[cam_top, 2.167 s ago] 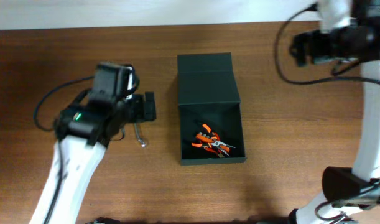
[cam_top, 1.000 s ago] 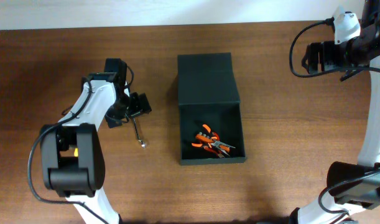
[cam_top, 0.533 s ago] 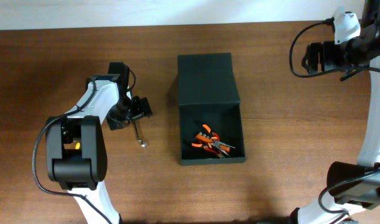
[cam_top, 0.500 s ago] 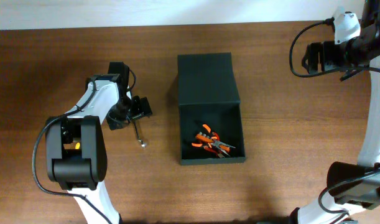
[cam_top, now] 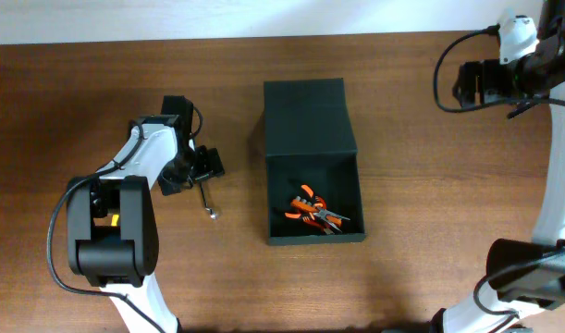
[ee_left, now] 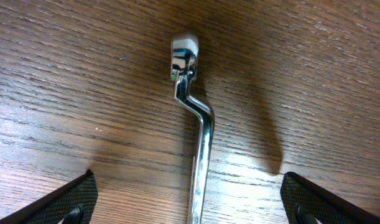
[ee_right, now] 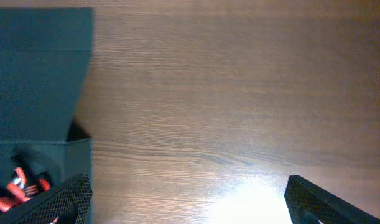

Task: Pack container
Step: 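Lower the left gripper and grasp the silver wrench shaft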

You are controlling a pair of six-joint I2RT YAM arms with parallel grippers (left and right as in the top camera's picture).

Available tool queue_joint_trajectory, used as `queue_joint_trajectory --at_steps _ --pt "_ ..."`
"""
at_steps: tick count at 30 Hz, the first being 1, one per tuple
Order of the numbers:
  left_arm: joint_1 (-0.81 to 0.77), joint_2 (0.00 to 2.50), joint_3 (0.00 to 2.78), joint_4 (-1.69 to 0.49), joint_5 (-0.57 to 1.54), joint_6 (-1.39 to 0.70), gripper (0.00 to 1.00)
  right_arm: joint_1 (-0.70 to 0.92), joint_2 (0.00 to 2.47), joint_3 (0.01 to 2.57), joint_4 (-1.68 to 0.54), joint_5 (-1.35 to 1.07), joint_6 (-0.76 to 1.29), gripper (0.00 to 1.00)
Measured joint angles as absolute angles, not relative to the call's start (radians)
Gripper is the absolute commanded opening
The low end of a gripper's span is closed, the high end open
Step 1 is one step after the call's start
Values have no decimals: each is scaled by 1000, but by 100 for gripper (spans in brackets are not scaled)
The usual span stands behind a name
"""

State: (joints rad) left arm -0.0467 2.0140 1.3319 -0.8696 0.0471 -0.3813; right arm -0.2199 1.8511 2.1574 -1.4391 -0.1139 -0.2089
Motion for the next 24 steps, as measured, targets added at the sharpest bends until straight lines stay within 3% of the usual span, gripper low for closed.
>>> queue_joint_trajectory --at_steps 7,16,20,24 --pt "-47 2014 1330 -870 37 -381 89 -373 1909 2152 -1439 -95 -148 99" --pt "-51 2014 1324 -873 -1 -371 59 -530 1918 2152 -1440 -140 -126 99" --pt "-58 2014 1324 -874 -4 -365 36 -535 1918 2152 -1440 -153 -127 99" --pt "-62 2014 1323 -873 -4 -363 29 -535 1918 2152 -1442 -160 -126 99"
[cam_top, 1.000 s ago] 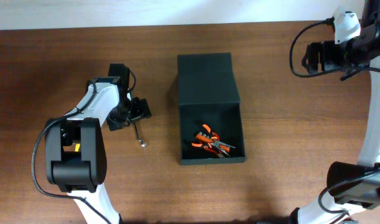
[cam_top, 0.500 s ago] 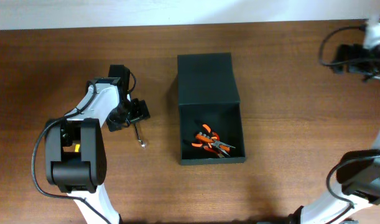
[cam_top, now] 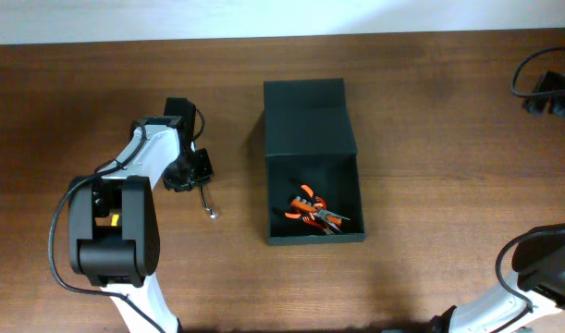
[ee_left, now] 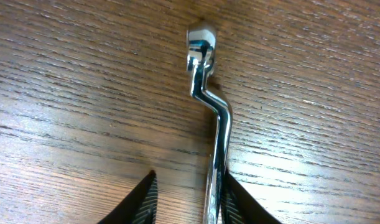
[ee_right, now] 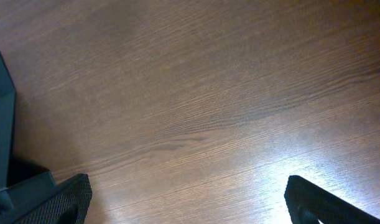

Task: Pack container
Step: 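Lower the left gripper and grasp the silver wrench shaft, then carry the silver wrench into the green box and release it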

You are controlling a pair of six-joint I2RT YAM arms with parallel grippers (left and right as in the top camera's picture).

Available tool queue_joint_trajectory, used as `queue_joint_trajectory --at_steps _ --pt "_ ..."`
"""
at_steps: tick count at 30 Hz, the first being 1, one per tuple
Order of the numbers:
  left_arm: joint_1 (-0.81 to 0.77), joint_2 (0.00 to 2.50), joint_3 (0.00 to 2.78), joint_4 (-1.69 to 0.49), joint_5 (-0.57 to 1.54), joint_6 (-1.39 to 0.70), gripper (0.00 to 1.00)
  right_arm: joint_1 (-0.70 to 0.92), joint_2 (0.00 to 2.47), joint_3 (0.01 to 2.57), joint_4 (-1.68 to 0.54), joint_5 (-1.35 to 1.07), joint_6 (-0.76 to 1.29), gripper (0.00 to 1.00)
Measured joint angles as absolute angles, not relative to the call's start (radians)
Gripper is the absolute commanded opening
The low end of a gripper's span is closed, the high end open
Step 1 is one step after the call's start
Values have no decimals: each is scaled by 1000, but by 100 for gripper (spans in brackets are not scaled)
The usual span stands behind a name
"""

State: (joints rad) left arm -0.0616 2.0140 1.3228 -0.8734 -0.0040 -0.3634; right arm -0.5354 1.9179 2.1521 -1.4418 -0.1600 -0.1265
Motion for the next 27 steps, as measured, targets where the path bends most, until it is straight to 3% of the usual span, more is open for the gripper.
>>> queue_joint_trajectory --at_steps 11,27 --pt "-62 2014 1323 -873 1 -363 3 -535 1918 2152 -1443 -167 -126 99" --pt "-94 2014 1336 -923 7 -312 2 -535 1918 2152 -1445 -171 -126 99"
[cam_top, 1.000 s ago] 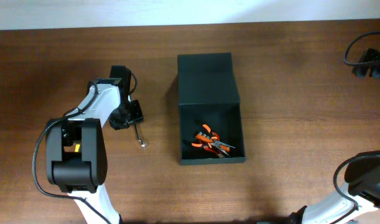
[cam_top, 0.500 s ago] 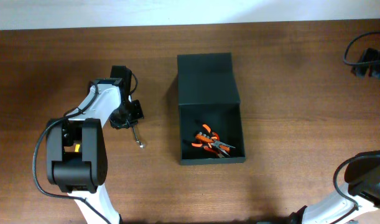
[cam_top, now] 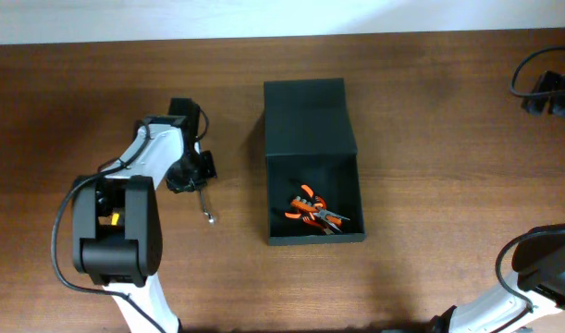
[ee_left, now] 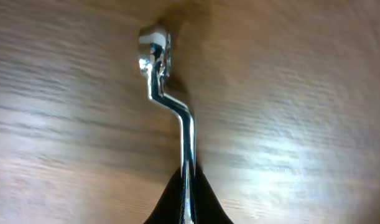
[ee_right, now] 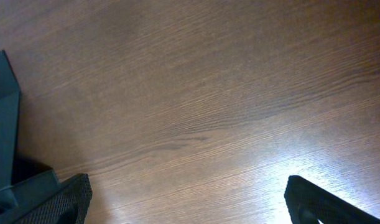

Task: Pack container
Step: 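Carry the silver wrench into the green box and release it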

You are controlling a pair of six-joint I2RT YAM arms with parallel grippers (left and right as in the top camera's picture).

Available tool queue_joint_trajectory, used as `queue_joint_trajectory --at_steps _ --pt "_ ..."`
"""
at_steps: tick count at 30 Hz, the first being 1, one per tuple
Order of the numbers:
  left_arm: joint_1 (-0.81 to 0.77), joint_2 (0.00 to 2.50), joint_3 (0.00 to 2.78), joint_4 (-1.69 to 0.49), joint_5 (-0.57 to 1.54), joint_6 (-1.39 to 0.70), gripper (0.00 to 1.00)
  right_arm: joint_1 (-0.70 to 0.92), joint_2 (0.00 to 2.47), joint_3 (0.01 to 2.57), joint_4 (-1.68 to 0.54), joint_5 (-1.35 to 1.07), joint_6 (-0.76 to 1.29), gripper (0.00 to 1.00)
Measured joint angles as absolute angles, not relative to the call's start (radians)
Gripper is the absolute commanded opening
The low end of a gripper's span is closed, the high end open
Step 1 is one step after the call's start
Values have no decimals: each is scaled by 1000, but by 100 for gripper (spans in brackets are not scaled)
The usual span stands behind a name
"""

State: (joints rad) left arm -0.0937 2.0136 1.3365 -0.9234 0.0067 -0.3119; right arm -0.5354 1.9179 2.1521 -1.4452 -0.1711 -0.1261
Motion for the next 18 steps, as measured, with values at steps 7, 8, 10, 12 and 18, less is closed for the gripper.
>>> queue_joint_trajectory --at_steps 7,8,10,12,18 --pt "-229 1942 1497 -993 26 -118 2 -535 1918 2152 -1451 -171 -126 99" --pt "-262 1905 1550 -1008 27 -60 2 -535 1918 2152 -1451 -172 -126 99" --pt "-319 1843 1632 -1021 29 41 2 -535 1918 2152 -1452 -175 -126 99" --pt "-386 1777 1707 -1020 31 157 2 -535 1918 2152 -1454 -175 -126 99" --pt "-568 1671 1779 -1023 81 558 2 -535 1918 2152 -1454 -175 -126 99"
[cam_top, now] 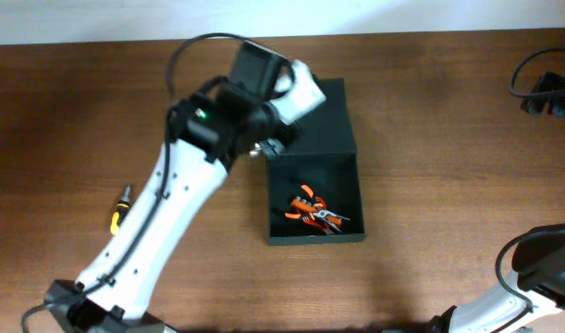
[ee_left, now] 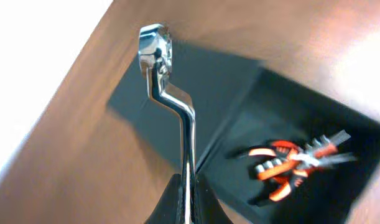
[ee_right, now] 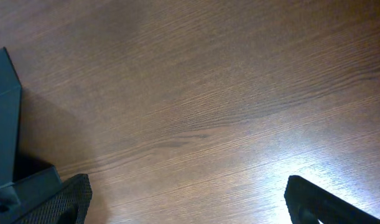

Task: Pack container
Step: 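Carry the silver wrench into the green box and release it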

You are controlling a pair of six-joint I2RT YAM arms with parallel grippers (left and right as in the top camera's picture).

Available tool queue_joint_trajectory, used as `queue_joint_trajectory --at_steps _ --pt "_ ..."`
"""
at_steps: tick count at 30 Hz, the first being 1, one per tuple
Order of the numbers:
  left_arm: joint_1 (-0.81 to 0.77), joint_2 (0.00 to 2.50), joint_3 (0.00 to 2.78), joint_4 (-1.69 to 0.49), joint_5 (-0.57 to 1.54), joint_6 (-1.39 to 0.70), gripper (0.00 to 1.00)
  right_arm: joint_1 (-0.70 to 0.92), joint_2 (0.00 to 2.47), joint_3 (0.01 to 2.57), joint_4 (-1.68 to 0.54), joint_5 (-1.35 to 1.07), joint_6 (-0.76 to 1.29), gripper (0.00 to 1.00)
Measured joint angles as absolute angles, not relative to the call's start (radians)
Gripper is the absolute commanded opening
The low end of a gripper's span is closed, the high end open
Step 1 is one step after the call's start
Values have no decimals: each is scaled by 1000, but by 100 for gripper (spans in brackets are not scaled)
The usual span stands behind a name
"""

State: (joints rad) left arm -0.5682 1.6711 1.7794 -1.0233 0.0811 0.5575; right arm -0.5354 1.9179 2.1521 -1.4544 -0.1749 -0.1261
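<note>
A chrome offset wrench (ee_left: 171, 93) is clamped by its handle in my left gripper (ee_left: 188, 190), which is shut on it. In the overhead view the left gripper (cam_top: 266, 148) hangs over the left rim of the dark open box (cam_top: 275, 199), by its folded-back lid (cam_top: 310, 116). Orange-handled pliers (cam_top: 314, 213) lie inside the box and also show in the left wrist view as blurred pliers (ee_left: 295, 165). My right gripper (ee_right: 190, 202) stands open over bare table at the far right, holding nothing.
A yellow and black screwdriver (cam_top: 120, 205) lies on the wooden table (cam_top: 430, 185) to the left of the box. The right arm (cam_top: 550, 92) sits at the table's far right edge. A corner of the box (ee_right: 3, 124) shows in the right wrist view.
My left gripper, which held the wrench low over the table left of the box, now holds it raised over the box's left rim. The screwdriver has come into view. The right arm is unchanged.
At first my left gripper stood open around the wrench on the table and the right arm hovered at the upper right. Then the jaws had narrowed on the handle and the right arm sat at the far edge. Later they were shut on the wrench, now over the box.
</note>
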Motion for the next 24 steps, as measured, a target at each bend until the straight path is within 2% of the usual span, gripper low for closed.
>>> queue_joint_trajectory --at_steps 7,24 --pt "-655 1785 1777 -1033 179 805 2 -535 1918 2152 -1455 -177 -126 99" --pt "-667 2089 1771 -1144 274 873 2 -535 1918 2152 -1455 -186 -126 99"
